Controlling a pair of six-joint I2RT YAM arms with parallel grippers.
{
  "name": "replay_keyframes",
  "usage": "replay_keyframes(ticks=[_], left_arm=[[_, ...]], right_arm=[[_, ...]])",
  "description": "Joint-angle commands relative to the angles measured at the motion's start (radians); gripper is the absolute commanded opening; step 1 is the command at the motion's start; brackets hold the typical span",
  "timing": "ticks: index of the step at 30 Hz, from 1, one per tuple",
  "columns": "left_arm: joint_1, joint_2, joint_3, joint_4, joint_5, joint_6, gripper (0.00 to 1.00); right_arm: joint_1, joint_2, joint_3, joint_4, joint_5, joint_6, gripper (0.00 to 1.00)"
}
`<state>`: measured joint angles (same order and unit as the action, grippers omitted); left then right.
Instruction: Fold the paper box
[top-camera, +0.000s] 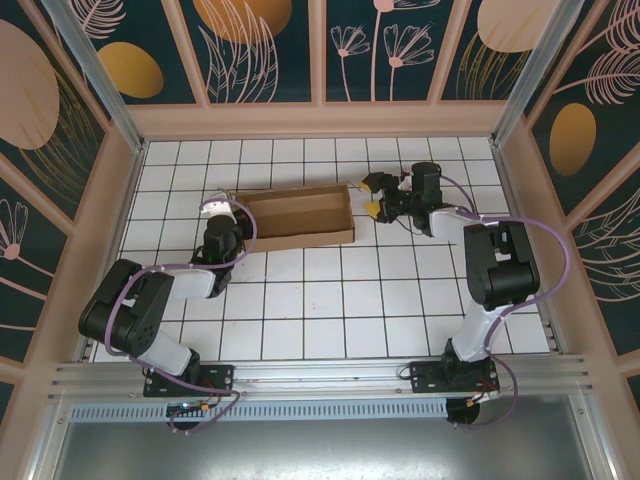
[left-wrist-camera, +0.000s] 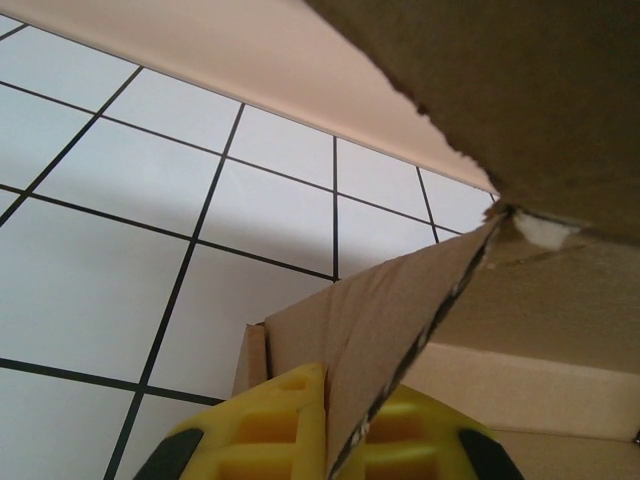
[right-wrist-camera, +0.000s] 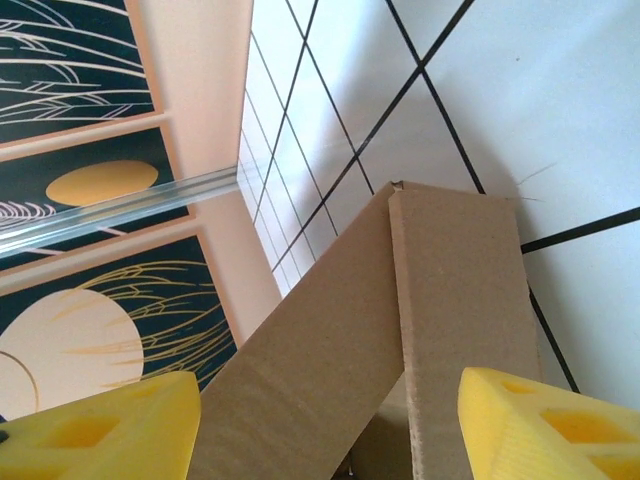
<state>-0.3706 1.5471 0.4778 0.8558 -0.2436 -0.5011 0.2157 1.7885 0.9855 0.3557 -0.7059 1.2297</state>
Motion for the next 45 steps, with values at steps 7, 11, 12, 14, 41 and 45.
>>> replay_keyframes(ticks=[7,11,12,14,41,45], left_arm=[[-0.005,-0.048,-0.080,-0.121,0.057,0.016,0.00],[-0.005,-0.058,-0.082,-0.114,0.065,0.015,0.00],[-0.006,-0.059,-0.084,-0.109,0.069,0.014,0.00],[-0.007,-0.063,-0.090,-0.099,0.072,0.013,0.00],[-0.005,-0.123,-0.139,0.032,0.136,0.002,0.00],[-0.005,-0.165,-0.162,0.069,0.143,0.009,0.00]], right_arm=[[-0.011,-0.020,0.046,0.015,-0.021,-0.035,0.70],[-0.008,-0.005,0.074,0.007,-0.023,-0.029,0.70],[-0.007,-0.002,0.076,0.009,-0.024,-0.025,0.70],[0.002,0.001,0.081,0.009,-0.028,-0.012,0.70],[0.209,-0.013,0.053,0.176,0.028,0.153,0.71],[0.215,-0.044,0.033,0.180,0.067,0.114,0.71]])
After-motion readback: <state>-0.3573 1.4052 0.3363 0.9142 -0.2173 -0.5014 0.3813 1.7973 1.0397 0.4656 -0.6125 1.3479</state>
